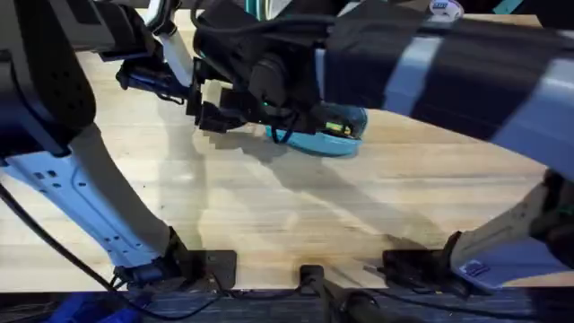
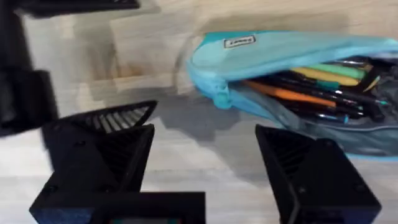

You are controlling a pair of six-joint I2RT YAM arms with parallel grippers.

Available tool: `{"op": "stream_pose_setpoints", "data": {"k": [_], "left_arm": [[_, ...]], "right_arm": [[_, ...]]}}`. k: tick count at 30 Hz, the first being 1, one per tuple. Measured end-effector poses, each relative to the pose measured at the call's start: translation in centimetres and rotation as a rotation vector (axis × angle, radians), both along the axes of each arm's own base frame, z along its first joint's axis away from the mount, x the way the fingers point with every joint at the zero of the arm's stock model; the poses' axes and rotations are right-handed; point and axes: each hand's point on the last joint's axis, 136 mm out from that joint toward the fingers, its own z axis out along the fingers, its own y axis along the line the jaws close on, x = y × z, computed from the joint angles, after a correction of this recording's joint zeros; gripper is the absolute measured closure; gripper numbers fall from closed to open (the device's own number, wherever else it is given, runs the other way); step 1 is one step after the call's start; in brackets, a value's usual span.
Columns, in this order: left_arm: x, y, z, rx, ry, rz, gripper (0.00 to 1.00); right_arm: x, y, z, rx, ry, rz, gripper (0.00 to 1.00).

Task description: Unzip the bag, pick up the pens from the table one at a time and place them inside, then zip the bag closed.

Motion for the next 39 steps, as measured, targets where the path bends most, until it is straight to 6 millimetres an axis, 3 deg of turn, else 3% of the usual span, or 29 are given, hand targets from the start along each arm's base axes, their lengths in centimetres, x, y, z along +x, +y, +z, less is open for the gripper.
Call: {"op": "stream_pose_setpoints", "data": {"k": [5, 10, 14, 21, 26, 27, 29, 37, 39], "left_arm": [[0.1, 0.4, 0.0, 0.000, 0.000, 0.013, 0.008], [0.2, 0.7, 0.0, 0.000, 0.000, 0.019, 0.008], [0.2, 0.7, 0.0, 0.000, 0.000, 0.019, 0.008], [0.2, 0.7, 0.0, 0.000, 0.000, 0.019, 0.008], [0.2, 0.7, 0.0, 0.000, 0.000, 0.019, 0.008], [0.2, 0.7, 0.0, 0.000, 0.000, 0.019, 0.008], [0.2, 0.7, 0.0, 0.000, 0.000, 0.019, 0.008], [0.2, 0.7, 0.0, 0.000, 0.000, 0.019, 0.008], [0.2, 0.7, 0.0, 0.000, 0.000, 0.019, 0.008]], "right_arm": [[1.2, -0.6, -1.8, -0.024, 0.020, -0.036, 0.010], [2.6, -0.7, -2.3, -0.005, 0.008, -0.069, 0.107], [3.0, -0.7, -2.2, 0.005, -0.002, -0.080, 0.227], [3.1, -0.7, -2.2, 0.006, -0.007, -0.085, 0.521], [3.1, -0.7, -2.2, 0.005, -0.008, -0.085, 0.618], [3.2, -0.9, -2.1, -0.002, -0.015, -0.089, 0.680], [3.3, -1.0, -2.1, -0.006, -0.019, -0.090, 0.705], [3.4, -1.1, -2.1, -0.012, -0.025, -0.092, 0.964], [3.4, -1.1, -2.1, -0.012, -0.025, -0.092, 0.968]]}}
